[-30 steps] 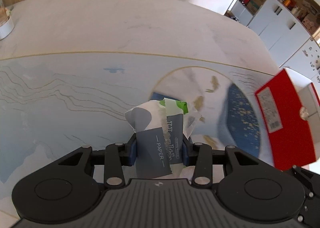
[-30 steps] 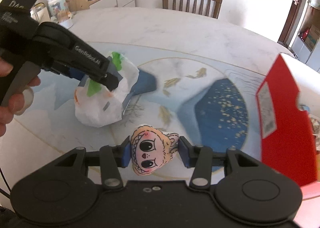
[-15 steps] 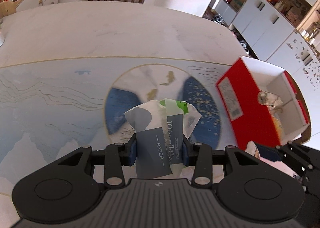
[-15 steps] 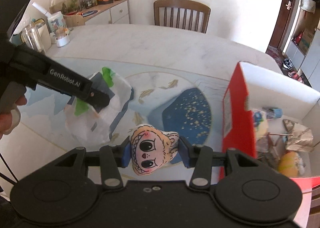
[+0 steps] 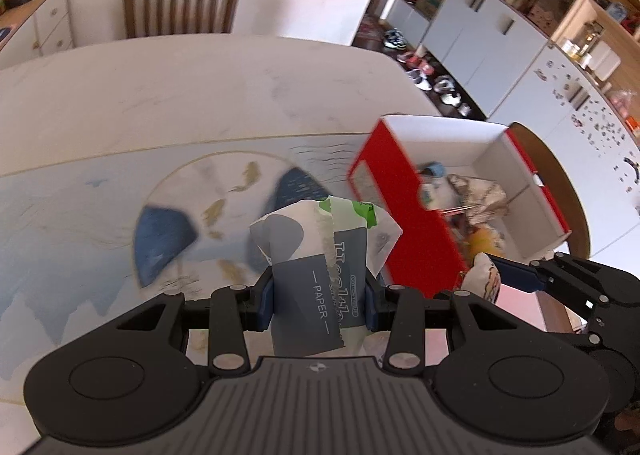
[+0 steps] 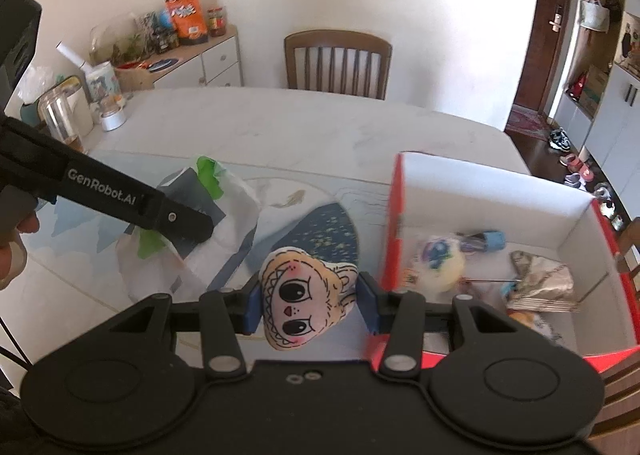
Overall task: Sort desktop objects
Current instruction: 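Carry the tissue pack and cartoon bun over the shoebox with both tools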
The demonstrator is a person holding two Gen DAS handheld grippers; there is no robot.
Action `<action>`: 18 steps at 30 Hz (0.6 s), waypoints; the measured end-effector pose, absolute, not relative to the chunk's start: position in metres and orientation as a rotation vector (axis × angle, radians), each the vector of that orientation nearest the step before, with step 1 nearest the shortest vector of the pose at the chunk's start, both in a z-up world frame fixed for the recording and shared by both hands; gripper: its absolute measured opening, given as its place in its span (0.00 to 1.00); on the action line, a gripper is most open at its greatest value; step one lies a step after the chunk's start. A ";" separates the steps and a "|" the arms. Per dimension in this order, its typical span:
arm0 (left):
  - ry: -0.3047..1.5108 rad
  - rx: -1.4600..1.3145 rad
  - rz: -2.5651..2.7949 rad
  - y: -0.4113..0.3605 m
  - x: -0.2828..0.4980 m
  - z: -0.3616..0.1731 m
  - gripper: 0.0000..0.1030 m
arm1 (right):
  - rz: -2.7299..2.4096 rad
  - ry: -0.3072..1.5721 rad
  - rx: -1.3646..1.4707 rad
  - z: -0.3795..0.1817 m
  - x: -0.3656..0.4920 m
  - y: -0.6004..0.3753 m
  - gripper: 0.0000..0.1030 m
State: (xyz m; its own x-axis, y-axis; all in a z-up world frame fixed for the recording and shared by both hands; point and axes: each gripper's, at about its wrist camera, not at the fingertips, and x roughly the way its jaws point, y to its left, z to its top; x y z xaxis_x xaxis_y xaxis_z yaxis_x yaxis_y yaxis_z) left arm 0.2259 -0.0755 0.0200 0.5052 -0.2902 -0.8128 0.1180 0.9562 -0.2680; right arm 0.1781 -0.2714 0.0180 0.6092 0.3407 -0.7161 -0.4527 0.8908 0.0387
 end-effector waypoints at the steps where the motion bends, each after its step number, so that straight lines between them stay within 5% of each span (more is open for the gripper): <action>1: 1.010 -0.181 -0.255 -0.081 0.227 0.022 0.39 | 0.452 0.790 -0.146 0.019 0.179 -0.278 0.45; 18: 0.962 -0.081 -0.377 -0.193 0.257 0.048 0.39 | 0.315 0.781 -0.100 0.016 0.205 -0.384 0.45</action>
